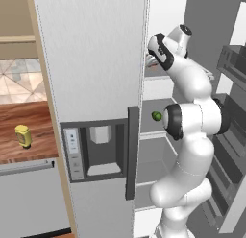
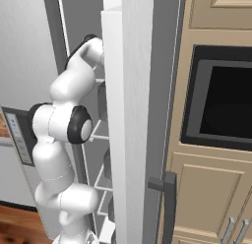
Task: Place the mustard and mayonnaise from the counter to the top shelf of the fridge. If the existing items in the fridge are on the top shelf, move them to other shelves.
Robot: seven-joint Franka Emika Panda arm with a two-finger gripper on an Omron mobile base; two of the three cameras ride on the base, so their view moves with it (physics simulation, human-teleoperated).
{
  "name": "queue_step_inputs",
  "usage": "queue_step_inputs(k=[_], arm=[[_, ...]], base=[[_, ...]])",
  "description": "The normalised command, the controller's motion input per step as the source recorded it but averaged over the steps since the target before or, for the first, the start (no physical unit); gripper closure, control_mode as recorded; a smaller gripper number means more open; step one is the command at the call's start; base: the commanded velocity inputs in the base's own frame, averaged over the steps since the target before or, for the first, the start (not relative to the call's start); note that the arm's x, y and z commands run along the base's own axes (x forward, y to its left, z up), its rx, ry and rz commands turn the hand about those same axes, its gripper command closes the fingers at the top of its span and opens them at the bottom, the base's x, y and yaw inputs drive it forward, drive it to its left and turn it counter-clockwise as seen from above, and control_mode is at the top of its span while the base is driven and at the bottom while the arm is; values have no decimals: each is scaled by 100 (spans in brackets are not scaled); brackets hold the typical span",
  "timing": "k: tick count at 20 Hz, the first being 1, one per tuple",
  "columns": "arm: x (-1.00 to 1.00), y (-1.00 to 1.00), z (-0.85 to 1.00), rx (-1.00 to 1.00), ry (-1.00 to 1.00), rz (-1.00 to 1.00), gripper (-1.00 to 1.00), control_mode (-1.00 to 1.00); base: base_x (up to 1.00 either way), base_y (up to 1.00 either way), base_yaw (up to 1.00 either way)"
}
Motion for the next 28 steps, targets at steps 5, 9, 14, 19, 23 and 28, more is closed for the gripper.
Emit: queue_step_inputs(k=[5,9,14,19,23,28], arm=[[-87,8,0,-4,-27,0,100,-100],[-100,11,8,-7,-38,0,100,-100],[-100,20,62,-4,-48,-8,100,-100],[-100,8,68,0,-28,-17,100,-100],[-100,0,52,2,0,-22,100,-100],[-100,0,50,6,16,-24,100,-100]], base=[[0,0,0],[0,0,0],[0,0,0],[0,0,0],[0,0,0],[0,0,0]])
